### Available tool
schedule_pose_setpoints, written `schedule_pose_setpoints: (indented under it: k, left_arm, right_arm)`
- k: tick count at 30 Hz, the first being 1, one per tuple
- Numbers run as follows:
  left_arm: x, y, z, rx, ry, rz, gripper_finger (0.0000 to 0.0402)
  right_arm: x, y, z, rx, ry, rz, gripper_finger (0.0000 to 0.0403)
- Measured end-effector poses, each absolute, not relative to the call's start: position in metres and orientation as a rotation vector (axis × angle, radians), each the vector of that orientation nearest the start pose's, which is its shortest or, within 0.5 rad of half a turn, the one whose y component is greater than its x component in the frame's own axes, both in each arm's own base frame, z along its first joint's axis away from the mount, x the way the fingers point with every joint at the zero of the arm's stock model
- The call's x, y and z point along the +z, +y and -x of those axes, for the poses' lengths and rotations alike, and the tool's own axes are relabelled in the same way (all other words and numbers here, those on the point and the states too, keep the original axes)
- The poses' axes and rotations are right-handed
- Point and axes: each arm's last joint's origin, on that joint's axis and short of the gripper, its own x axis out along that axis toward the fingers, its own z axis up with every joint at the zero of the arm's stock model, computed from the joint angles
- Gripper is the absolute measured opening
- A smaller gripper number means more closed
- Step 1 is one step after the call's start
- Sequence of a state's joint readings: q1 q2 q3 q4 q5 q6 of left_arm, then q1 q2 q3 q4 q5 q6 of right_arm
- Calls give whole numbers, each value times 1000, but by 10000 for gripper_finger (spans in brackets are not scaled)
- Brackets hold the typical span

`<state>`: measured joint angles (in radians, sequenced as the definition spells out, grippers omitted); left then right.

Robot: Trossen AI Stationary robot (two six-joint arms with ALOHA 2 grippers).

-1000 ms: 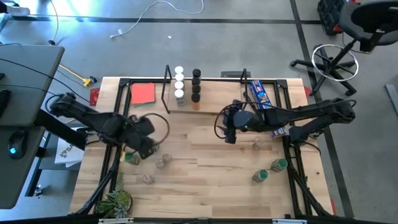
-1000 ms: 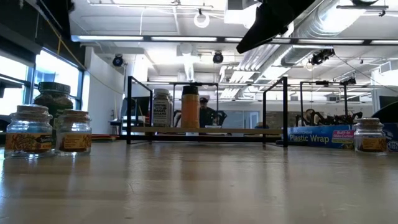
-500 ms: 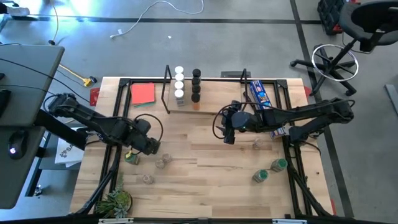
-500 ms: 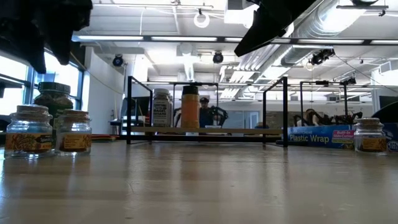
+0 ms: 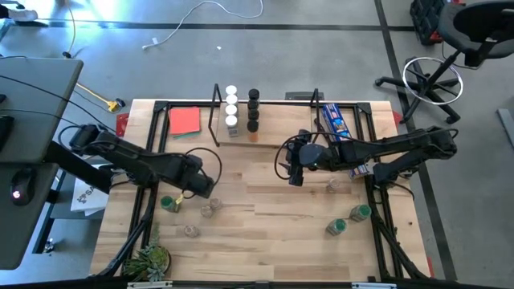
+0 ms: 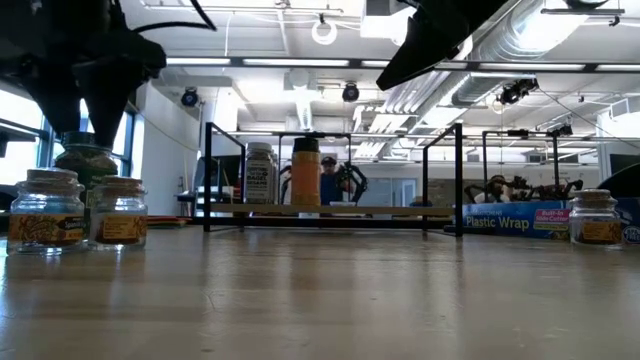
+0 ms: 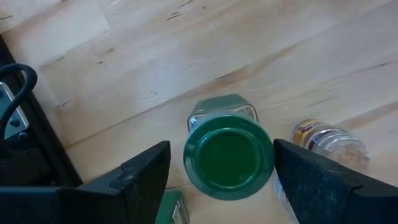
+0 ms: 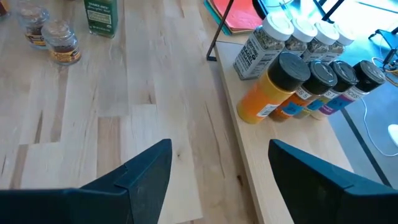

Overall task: Shelf spices
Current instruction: Put the green seasoning bottle on the shelf

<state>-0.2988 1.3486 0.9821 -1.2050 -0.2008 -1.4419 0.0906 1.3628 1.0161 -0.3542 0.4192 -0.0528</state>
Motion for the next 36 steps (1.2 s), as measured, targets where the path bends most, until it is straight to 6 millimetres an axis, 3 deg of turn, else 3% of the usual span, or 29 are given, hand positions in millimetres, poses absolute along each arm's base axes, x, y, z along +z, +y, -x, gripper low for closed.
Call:
schedule_pose_setpoints:
  k: [6,14,20,26,31,36]
  left_arm:
    - [233,-52,-206,949,1247,733,263]
    - [233,-46,-207,871,1308,669,190]
    - [235,-46,-209,809,1346,638,190]
    - [255,-47,-219,742,1269,620,190]
    - [268,-44,-245,624,1181,570,189]
    - [276,-37,-296,491,1185,399,183]
  right_arm:
    - [274,14,-288,-299,689,225,261]
    - [274,18,-288,-292,692,224,261]
    - [274,32,-283,-322,700,276,261]
    - [277,42,-275,-388,696,332,261]
    - [284,45,-269,-398,668,337,261]
    - [291,43,-260,-407,662,333,261]
